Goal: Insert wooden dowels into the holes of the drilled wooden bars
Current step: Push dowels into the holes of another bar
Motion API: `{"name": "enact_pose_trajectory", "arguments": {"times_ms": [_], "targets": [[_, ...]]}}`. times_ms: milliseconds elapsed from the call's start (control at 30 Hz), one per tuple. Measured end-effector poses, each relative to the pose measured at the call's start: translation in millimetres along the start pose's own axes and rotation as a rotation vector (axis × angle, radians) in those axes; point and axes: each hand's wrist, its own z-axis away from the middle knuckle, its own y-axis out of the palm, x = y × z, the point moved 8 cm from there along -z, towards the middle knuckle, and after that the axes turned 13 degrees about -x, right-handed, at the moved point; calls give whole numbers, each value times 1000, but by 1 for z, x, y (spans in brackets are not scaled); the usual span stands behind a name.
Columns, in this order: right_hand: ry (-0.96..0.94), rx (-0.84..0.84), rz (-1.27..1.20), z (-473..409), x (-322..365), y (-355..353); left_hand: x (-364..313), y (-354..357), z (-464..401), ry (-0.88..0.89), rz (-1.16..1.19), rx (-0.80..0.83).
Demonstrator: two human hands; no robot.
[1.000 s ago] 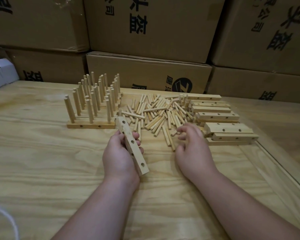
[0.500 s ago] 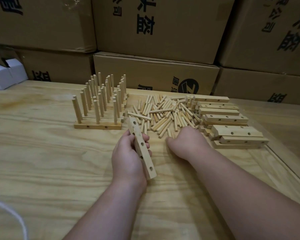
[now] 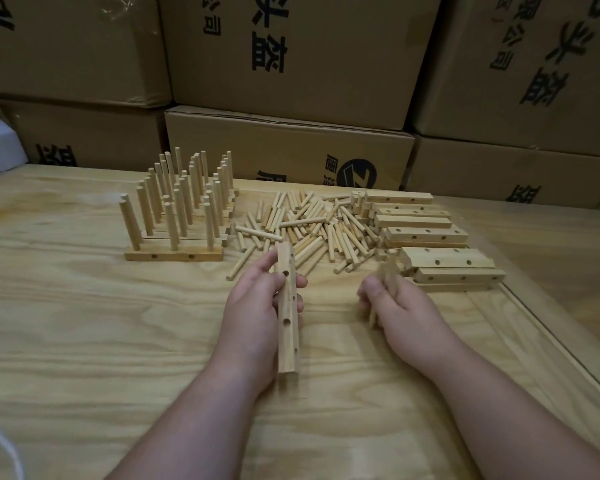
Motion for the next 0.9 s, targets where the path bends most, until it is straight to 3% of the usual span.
{"name": "enact_pose_trajectory", "arguments": {"times_ms": [100, 267, 500, 700, 900], "targets": [[44, -39, -274, 3, -1, -9, -4, 1, 2, 22, -22, 28], [-116, 50, -37, 3, 8, 5, -5, 3, 2, 55, -103, 59], [-132, 51, -316, 0, 26, 14, 2, 7, 0, 43, -88, 64], [-107, 122, -312, 3, 20, 23, 3, 7, 1, 55, -108, 87], [-98, 34, -288, 0, 15, 15, 4, 5, 0, 73, -118, 75]]}}
